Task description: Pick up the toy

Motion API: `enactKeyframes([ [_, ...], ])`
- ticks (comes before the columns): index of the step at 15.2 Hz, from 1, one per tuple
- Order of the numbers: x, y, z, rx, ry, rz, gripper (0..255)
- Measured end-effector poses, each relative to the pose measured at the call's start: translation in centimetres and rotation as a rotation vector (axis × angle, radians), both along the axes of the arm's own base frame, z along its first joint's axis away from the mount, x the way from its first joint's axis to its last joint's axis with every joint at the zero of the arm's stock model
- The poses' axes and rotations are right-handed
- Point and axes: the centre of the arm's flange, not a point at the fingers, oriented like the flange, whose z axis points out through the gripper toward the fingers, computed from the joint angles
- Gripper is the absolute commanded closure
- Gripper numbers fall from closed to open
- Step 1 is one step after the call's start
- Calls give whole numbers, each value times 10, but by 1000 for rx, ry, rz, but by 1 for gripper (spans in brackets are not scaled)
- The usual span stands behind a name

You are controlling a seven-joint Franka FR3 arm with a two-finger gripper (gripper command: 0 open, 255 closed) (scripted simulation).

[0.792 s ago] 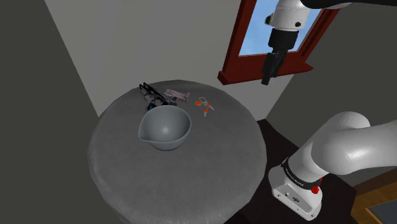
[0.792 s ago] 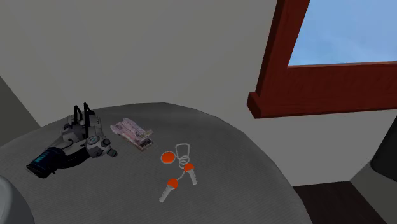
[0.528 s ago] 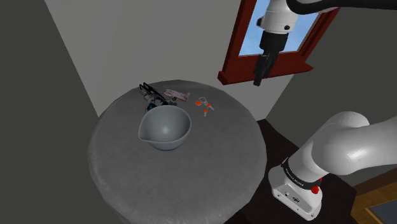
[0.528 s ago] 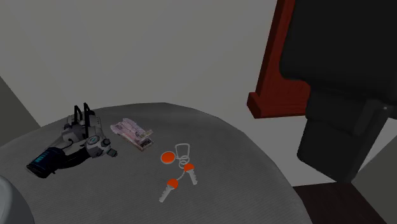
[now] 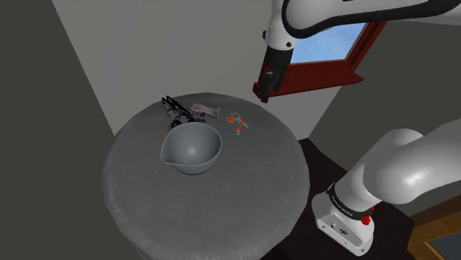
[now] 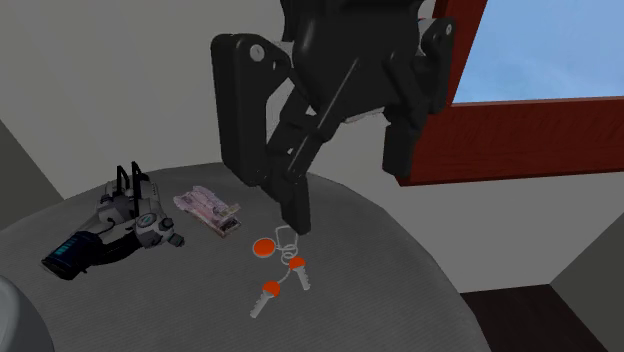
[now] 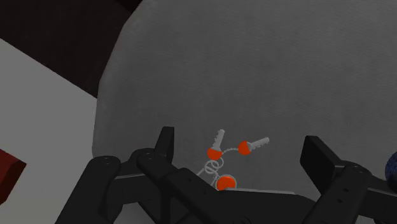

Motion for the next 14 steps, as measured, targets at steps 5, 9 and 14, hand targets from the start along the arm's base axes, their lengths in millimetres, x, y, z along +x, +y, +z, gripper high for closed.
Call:
enactKeyframes([
  [5,44,31,-31,-25,-32,43,0],
  [9,84,54,-52,-45,-58,79,0],
  [14,131,89,-78,-69,-90,122,0],
])
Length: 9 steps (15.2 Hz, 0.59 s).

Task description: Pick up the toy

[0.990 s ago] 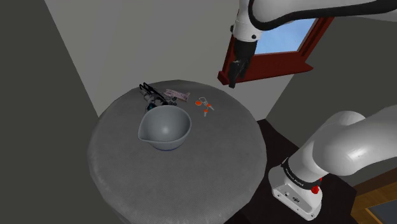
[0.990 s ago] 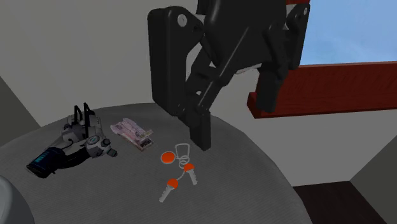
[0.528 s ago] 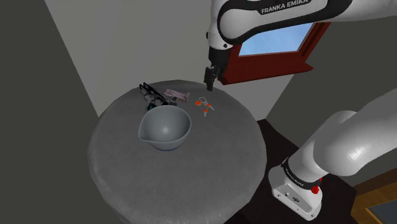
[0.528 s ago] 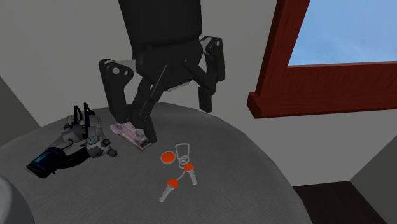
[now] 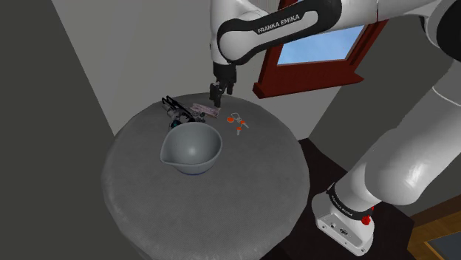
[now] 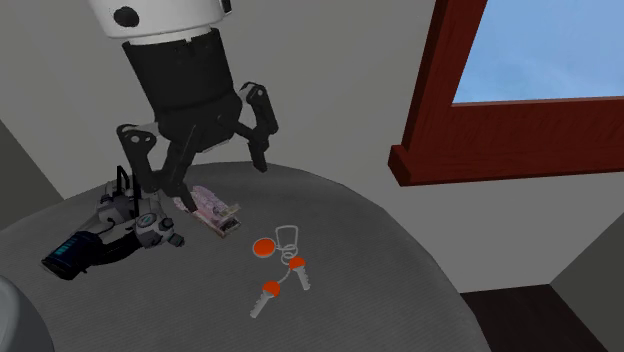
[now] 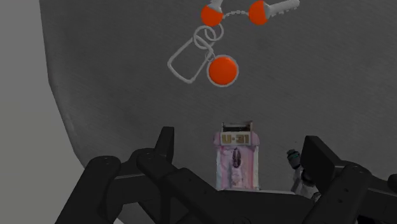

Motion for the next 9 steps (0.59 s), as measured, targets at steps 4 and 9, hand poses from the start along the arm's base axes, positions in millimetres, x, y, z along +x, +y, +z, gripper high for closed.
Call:
enactKeyframes([
  [4,35,32,-23,-19,-25,35,0],
  [9,56,42,-44,-29,-42,52,0],
])
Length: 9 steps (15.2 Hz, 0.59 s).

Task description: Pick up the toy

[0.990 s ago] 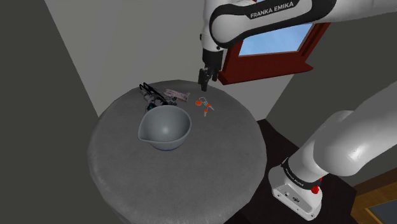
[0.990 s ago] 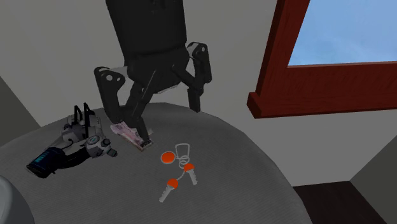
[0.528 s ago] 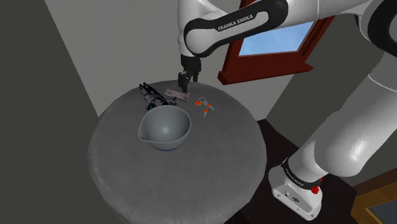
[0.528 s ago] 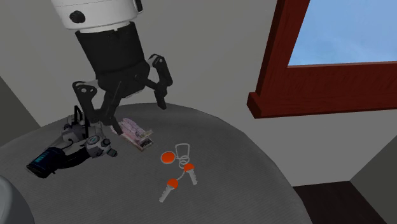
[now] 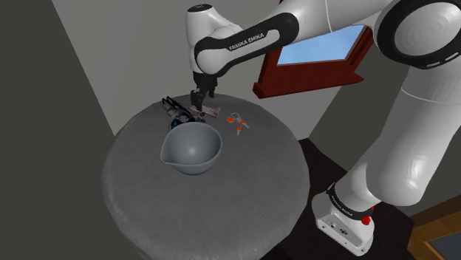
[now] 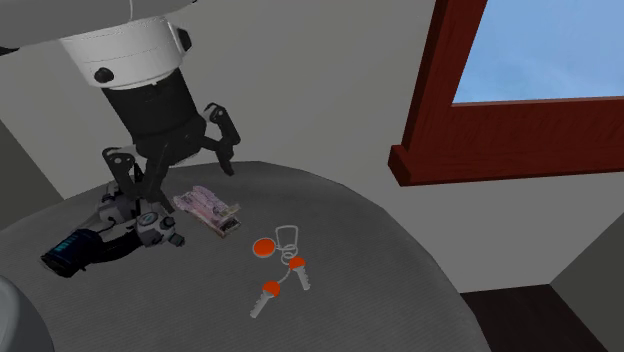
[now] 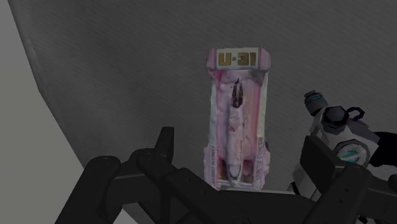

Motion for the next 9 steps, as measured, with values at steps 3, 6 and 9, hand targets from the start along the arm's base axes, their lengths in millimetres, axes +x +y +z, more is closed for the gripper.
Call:
enactKeyframes([
  [3,2,-1,-10,1,-13,-3,0],
  [6,4,-2,-18,3,-23,-6,255],
  [9,1,4,-21,3,-13,1,255],
])
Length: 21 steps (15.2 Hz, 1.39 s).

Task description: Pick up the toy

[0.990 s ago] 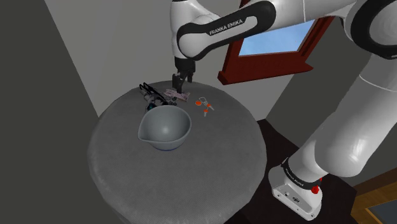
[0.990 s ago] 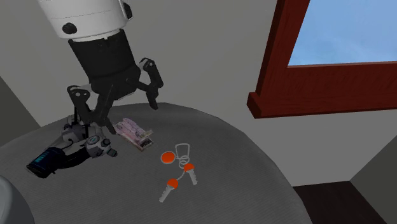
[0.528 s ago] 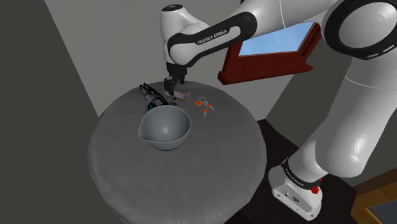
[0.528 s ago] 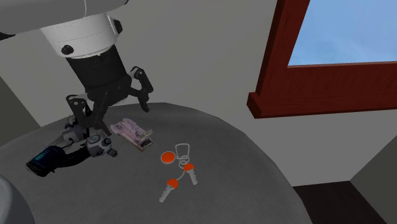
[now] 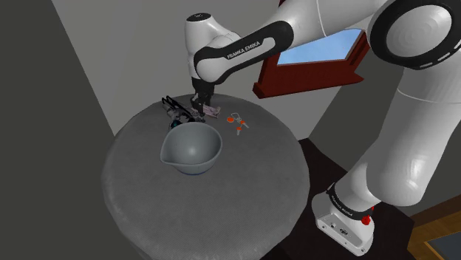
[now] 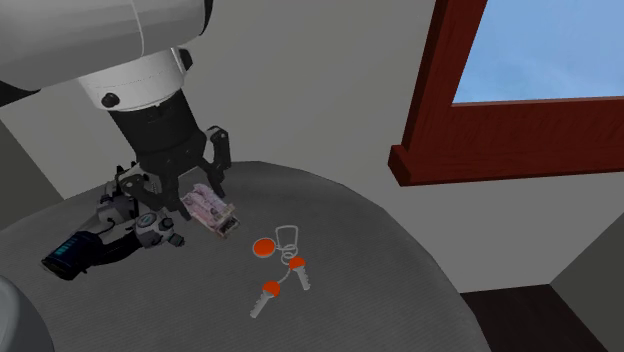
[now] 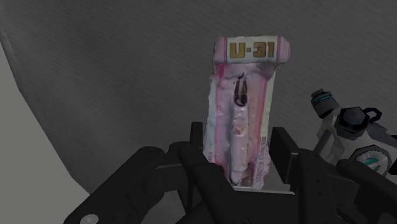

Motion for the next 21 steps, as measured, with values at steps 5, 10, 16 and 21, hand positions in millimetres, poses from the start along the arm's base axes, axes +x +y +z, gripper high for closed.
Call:
enactKeyframes([
  [5,-1,1,0,0,-2,-1,255],
  [10,-2,0,5,0,8,3,255],
  [16,-2,-2,32,-3,15,1,255],
  [21,-2,-1,59,-3,15,1,255],
])
